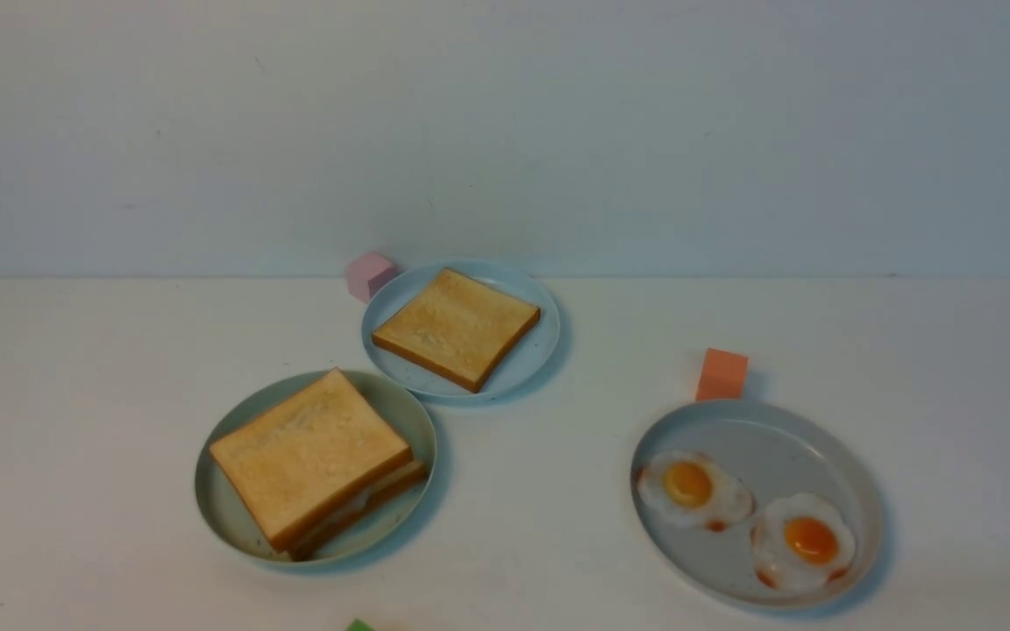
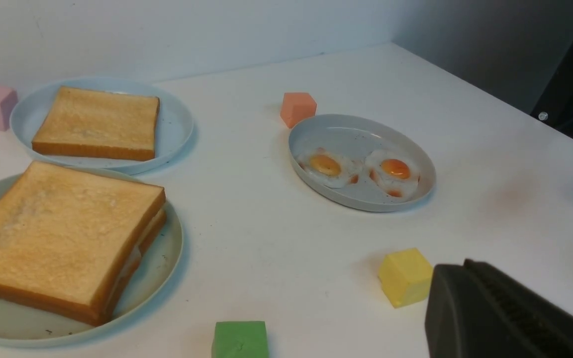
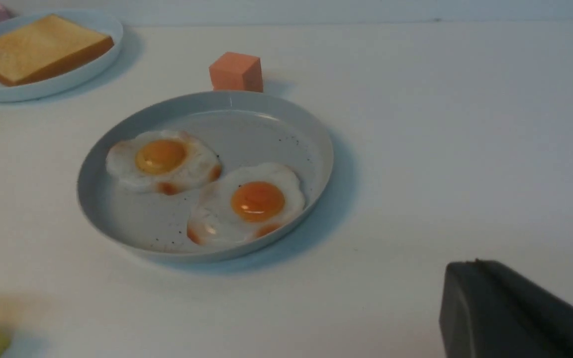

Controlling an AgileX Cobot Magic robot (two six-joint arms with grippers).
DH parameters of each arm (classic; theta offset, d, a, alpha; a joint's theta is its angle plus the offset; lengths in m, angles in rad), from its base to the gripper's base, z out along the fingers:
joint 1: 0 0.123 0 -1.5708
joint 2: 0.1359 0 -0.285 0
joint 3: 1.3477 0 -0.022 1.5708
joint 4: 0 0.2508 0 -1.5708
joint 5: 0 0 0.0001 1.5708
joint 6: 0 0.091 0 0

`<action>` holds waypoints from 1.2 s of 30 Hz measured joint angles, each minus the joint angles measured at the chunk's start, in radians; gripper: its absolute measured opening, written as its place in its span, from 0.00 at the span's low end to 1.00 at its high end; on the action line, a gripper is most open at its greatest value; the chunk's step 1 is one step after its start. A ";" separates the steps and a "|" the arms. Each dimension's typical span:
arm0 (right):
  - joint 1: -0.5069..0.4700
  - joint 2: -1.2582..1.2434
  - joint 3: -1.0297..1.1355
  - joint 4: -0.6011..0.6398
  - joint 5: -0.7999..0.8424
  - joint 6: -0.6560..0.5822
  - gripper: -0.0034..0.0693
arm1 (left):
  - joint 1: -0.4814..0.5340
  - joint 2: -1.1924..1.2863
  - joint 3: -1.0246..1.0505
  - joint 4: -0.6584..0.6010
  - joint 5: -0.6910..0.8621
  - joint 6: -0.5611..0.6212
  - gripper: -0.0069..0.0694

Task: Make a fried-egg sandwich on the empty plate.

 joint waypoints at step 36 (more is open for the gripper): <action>0.000 0.000 -0.003 0.005 0.010 -0.008 0.06 | 0.041 -0.016 0.000 0.553 -0.378 -0.321 0.07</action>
